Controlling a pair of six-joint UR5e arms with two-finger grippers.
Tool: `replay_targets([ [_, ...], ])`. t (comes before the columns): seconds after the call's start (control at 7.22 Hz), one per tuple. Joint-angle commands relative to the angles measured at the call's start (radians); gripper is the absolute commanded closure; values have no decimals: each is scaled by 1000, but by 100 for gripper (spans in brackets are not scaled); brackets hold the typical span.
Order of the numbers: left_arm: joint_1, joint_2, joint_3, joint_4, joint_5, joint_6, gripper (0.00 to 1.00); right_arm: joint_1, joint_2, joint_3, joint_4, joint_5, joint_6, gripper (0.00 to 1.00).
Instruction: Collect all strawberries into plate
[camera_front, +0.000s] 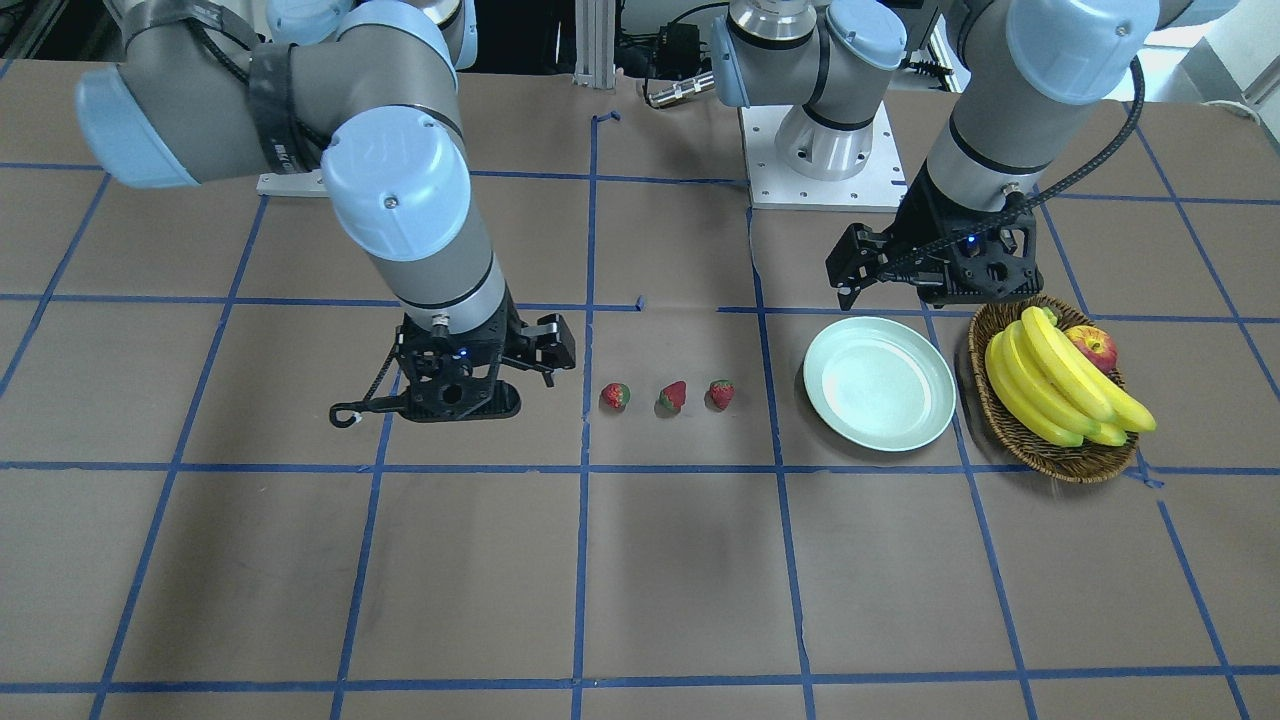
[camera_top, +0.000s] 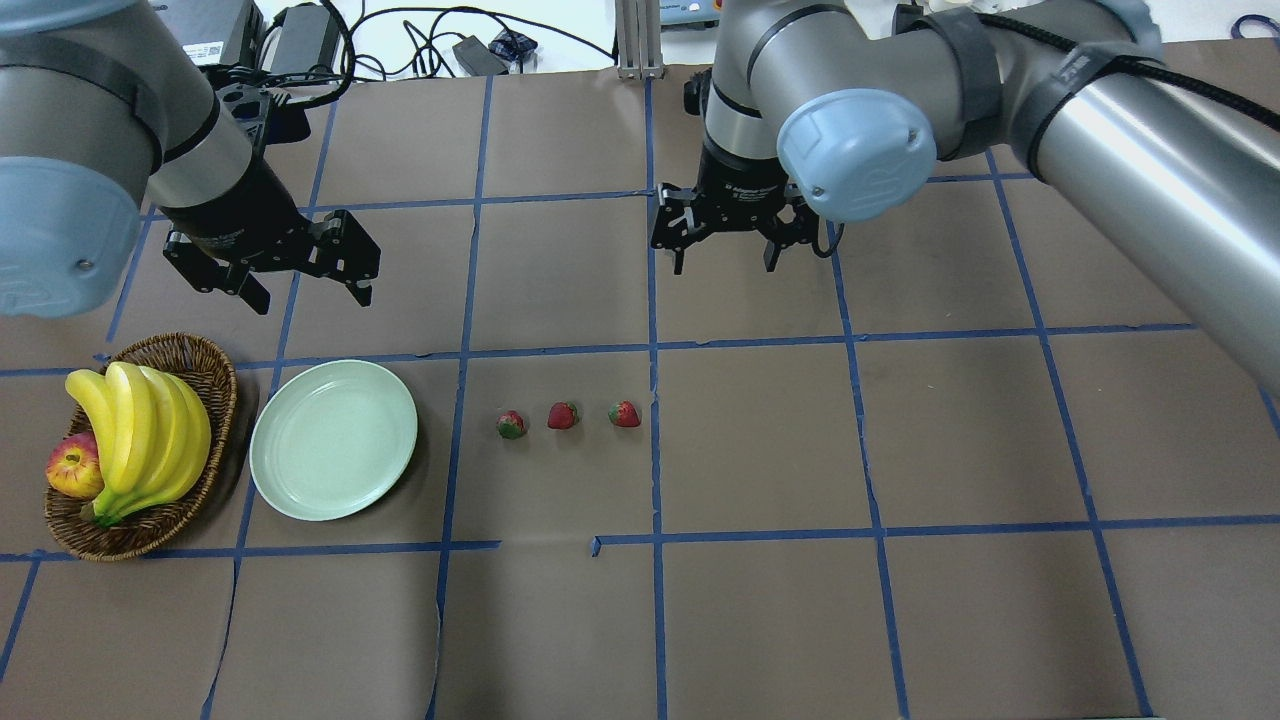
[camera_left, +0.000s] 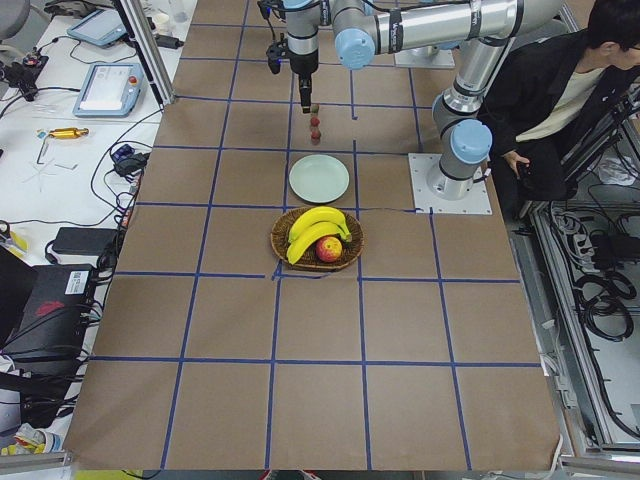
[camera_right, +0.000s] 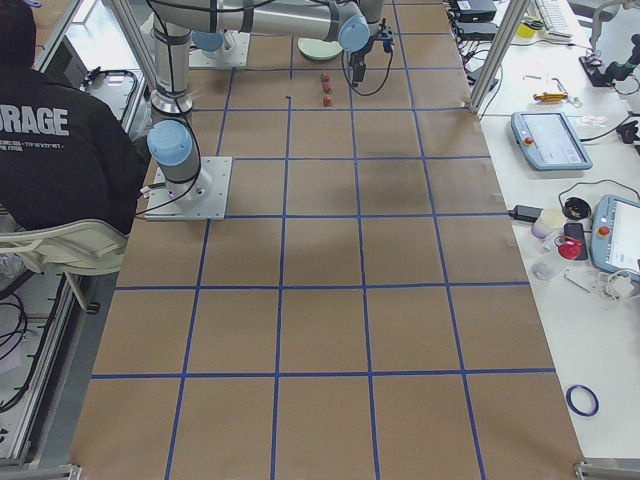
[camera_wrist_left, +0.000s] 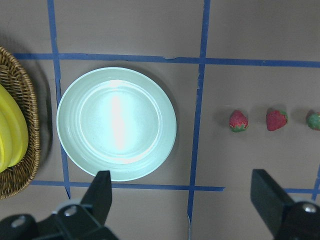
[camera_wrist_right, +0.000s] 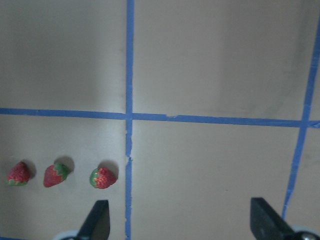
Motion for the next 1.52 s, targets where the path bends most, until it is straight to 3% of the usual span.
replay_targets([
  [0.0, 0, -8, 0, 9, -3, -5, 0, -73, -70, 0, 76, -81, -114, 0],
  [0.55, -21, -25, 1, 10, -12, -68, 0, -111, -154, -15, 126, -202, -121, 0],
  [0.97, -34, -25, 4, 15, -13, -73, 0, -94, -168, -3, 167, -132, -81, 0],
  [1.39, -96, -42, 4, 21, -15, -117, 0, -88, -153, 50, 106, -130, -61, 0],
])
